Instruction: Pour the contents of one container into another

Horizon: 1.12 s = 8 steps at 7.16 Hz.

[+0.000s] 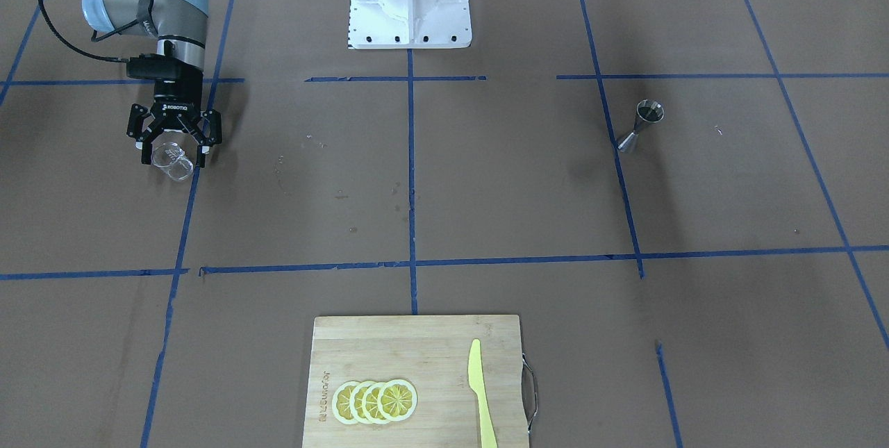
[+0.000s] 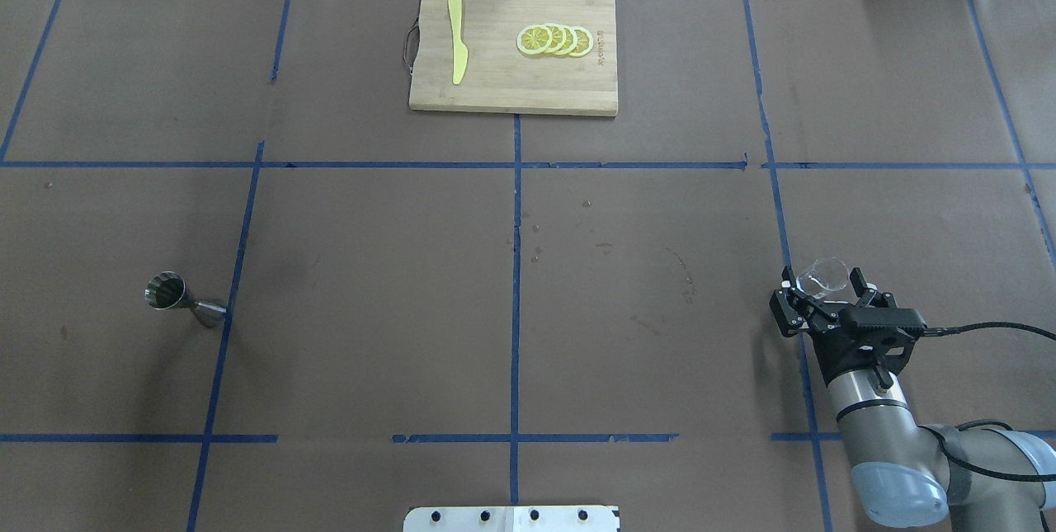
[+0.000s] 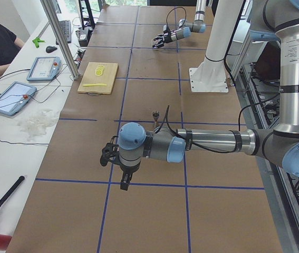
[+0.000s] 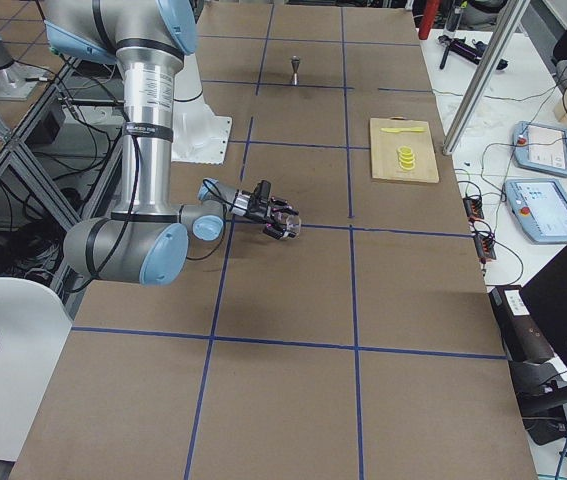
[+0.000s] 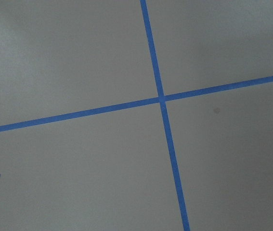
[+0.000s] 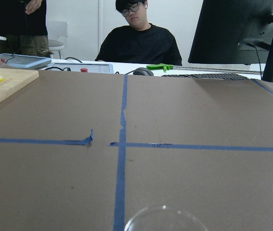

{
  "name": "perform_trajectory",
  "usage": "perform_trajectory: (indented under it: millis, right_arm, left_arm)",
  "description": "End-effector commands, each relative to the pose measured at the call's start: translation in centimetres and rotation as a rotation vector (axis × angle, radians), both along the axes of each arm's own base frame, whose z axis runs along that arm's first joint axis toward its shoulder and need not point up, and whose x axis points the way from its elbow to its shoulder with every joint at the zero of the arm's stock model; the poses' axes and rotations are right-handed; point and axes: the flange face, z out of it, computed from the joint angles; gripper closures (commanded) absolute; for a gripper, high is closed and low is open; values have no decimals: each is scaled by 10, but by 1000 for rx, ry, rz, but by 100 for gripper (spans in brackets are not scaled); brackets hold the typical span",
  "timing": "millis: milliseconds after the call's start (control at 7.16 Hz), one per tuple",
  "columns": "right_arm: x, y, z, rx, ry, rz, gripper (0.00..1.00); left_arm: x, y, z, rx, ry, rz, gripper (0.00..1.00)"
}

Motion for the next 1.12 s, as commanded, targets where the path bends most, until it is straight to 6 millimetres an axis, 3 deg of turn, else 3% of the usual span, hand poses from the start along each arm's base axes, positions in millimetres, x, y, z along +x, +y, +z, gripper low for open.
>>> perform_trajectory:
  millis: [0,140,279,559,978]
  right_arm:
    - [25,1,-34,27,-17,-2,0]
    - [30,2,-45,36,4,-18,0]
    - [37,-11,-59,38,54,-33,0]
    - [57,-56,-77,-77,57,-130,0]
    - [143,-135,-51,-258,170,-322,0]
  left_arm:
    - [0,0,0,0,0,0,0]
    - [0,0,-1,1,1,0,0]
    - [0,0,-1,1,1,0,0]
    - [0,0,-1,3,1,0,0]
    - [0,0,-3,6,1,0,0]
